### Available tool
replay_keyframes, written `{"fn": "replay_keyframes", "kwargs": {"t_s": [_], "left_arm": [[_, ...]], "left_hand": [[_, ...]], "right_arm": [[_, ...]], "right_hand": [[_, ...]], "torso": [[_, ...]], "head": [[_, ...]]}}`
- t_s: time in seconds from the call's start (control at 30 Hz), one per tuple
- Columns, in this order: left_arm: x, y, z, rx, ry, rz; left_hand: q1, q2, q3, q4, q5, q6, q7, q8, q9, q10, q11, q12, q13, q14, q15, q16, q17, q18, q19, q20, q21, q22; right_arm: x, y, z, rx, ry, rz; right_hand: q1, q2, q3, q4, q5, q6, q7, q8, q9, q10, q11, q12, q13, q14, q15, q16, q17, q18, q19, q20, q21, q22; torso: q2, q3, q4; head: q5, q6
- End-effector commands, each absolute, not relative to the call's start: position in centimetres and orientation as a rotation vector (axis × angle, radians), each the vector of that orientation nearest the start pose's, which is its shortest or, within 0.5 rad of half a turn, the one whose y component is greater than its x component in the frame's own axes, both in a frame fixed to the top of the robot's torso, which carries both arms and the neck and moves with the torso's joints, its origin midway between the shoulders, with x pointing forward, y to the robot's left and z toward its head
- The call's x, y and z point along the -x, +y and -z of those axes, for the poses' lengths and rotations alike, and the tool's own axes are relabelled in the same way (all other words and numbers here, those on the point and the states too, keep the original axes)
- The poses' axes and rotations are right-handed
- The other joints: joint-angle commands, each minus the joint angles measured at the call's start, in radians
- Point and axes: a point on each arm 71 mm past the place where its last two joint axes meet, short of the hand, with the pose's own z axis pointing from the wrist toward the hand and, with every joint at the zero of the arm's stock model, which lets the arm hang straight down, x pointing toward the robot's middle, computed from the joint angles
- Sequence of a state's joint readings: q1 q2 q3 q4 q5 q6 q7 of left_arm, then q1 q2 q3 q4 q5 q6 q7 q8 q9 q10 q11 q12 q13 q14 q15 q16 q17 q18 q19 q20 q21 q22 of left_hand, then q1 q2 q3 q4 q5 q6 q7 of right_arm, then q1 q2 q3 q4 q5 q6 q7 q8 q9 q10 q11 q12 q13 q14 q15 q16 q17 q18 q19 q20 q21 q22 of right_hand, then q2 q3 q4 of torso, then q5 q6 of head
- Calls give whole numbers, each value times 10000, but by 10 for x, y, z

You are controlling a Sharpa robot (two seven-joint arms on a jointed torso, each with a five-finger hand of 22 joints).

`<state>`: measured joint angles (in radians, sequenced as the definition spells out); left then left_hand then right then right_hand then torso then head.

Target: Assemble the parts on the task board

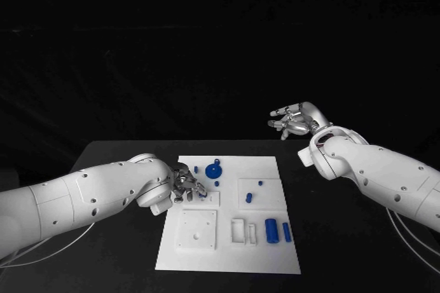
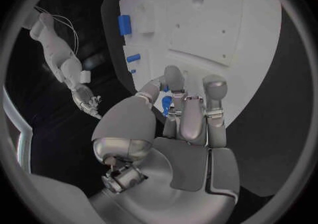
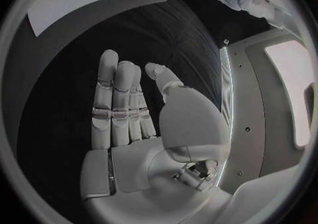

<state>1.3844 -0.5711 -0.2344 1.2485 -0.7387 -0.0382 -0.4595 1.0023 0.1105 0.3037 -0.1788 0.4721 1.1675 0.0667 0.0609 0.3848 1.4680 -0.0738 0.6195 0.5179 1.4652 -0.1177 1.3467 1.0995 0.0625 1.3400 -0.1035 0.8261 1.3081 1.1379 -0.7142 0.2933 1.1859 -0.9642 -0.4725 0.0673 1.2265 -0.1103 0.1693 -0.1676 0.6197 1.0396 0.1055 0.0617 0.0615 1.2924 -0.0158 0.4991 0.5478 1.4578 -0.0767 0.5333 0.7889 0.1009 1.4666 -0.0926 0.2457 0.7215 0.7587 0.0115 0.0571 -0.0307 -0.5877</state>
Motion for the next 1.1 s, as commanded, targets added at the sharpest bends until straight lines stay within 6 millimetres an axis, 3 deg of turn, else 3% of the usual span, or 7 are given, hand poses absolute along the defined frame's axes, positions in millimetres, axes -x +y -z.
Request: {"fn": "replay_keyframes", "kwargs": {"t_s": [0.03, 0.23, 0.57, 0.93, 1.1], "left_arm": [[-533, 161, 208, 4046, 22517, 5104], [-534, 162, 209, 3992, 22538, 4958], [-535, 162, 213, 3566, 22357, 4686], [-535, 162, 218, 3659, 22219, 4523], [-535, 163, 220, 3739, 22192, 4462]], "left_hand": [[41, 96, 37, -54, 36, 1583, -1040, 51, 6048, 437, -71, 33, -35, 21, 50, -38, -66, 158, -23, 66, -30, 536], [80, 57, 15, -98, 46, 1621, -1047, 53, 5980, 441, -78, 85, -165, 2, 44, 33, -159, 187, -22, 91, -5, 561], [113, 46, 3, -100, 33, 1620, -1048, 53, 5983, 439, -84, 99, -189, -8, 33, 48, -201, 202, -29, 96, -4, 558], [152, 36, -14, -72, 7, 1603, -1044, 53, 6005, 430, -79, 96, -211, -16, 37, 56, -264, 219, -56, 117, -42, 545], [170, 39, -20, -39, -13, 1578, -1040, 53, 6035, 428, -76, 88, -217, -24, 36, 57, -300, 236, -69, 126, -64, 537]], "right_arm": [[-567, -264, 118, -5406, 12948, -8726], [-567, -264, 118, -5417, 13016, -8722], [-567, -263, 118, -5418, 13095, -8748], [-566, -261, 118, -5436, 13208, -8808], [-565, -260, 118, -5438, 13214, -8826]], "right_hand": [[-80, 29, -92, 19, 70, 32, 7, 0, 7, 33, -4, 13, -13, 57, 1, -44, 7, -126, 380, -40, 30, -41], [-58, 42, -148, 28, 68, 28, 10, 2, 7, 30, -2, 13, -22, 65, 3, -65, 7, -127, 382, -40, 44, -99], [2, 88, -373, 124, 108, -6, 10, 5, 9, 16, 2, 12, -62, 95, 9, -152, 0, -126, 383, -33, 88, -372], [45, 155, -593, 320, -37, -25, 12, 2, 7, -27, 11, 49, -46, 76, 22, -163, 22, -114, 387, -13, 111, -600], [35, 157, -607, 341, -174, -20, 9, 0, 7, -18, 12, 45, -54, 77, 24, -166, 21, -120, 377, -14, 134, -617]], "torso": [[-6, -1, 17], [1, 9, 19], [3, 4, 8], [-6, -11, 22], [-10, 2, 8]], "head": [[-40, -42], [0, -96], [45, -69], [-9, -60], [-15, -61]]}}
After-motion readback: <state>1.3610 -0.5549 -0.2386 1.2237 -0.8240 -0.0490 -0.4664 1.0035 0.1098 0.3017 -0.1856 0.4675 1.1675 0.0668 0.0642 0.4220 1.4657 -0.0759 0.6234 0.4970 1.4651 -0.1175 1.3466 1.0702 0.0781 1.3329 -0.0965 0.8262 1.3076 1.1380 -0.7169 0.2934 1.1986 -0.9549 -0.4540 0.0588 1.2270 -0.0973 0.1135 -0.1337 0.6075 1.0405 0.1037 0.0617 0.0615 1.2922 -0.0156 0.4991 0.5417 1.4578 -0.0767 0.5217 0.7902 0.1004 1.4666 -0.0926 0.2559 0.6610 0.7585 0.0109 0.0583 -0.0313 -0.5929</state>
